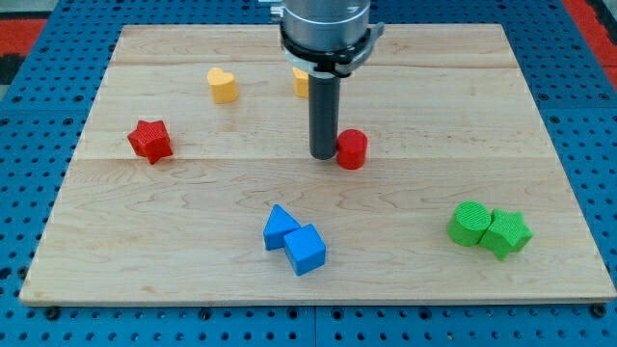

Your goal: Push the red star towards the red circle

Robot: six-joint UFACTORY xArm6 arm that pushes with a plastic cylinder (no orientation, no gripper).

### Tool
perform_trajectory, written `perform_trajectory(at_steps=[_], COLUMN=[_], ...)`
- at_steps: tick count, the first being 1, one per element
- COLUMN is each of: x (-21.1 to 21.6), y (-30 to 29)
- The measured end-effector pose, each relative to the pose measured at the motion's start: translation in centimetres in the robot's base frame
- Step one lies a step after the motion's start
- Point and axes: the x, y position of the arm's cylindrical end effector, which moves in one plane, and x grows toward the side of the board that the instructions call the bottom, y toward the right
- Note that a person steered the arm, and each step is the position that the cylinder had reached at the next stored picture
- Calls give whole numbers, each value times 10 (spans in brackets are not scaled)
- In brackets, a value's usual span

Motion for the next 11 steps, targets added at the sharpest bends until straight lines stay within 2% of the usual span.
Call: perform_trajectory(at_steps=[2,4,6,7,11], x=[2,33,33,31,-6], y=[1,-91,-214,-256,-267])
